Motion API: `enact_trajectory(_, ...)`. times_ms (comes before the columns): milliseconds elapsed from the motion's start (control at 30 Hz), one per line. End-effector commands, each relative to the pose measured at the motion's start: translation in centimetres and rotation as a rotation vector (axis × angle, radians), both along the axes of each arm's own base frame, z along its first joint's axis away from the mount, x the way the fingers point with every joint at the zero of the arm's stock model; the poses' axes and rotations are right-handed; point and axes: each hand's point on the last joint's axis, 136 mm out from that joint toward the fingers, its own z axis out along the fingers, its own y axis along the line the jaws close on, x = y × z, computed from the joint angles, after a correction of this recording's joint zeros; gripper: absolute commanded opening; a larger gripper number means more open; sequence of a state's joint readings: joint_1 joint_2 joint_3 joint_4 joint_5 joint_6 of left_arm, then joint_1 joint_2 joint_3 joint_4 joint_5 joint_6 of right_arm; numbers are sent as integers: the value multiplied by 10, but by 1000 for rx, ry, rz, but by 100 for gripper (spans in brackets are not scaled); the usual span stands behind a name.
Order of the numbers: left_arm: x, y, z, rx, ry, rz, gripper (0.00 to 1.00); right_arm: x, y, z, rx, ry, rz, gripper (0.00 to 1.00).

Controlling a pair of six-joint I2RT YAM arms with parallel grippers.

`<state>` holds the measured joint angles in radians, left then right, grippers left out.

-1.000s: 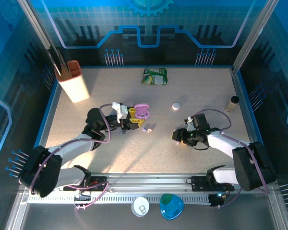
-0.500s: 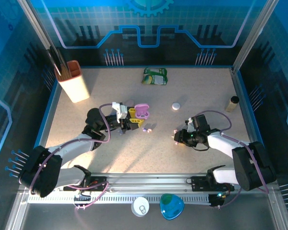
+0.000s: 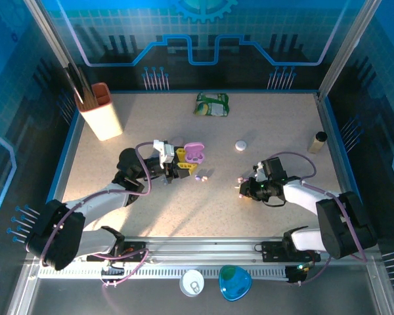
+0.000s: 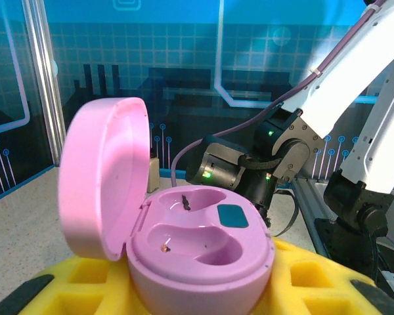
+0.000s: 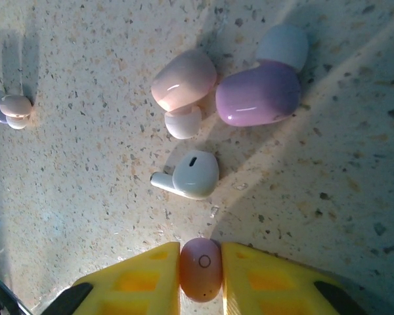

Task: Insert wireless bluetooth earbuds into charging case

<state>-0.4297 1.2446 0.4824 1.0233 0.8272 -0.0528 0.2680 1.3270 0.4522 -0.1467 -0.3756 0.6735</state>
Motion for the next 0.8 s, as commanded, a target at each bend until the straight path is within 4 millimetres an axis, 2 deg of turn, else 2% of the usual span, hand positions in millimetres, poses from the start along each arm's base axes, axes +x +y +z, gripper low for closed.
enact_trajectory(0,-5,-2,3,-7,-25,-25,34,-6,-1,-7,-25,29,5,20)
enact_trajectory(167,-5,-2,1,-4,-20,-27,34,-5,1,-1,-54,-3,40,20)
enact_trajectory(333,0,-3,-5,6,-18,-16,34,-1,1,22,-156,-96,99,20)
enact_trajectory(567,1,-5,-9,10,1,-30,35,12,7,86,-225,-337,250,22)
enact_trajectory(767,-1,-8,-14,23,17,-58,36,18,36,158,-107,-558,401,18)
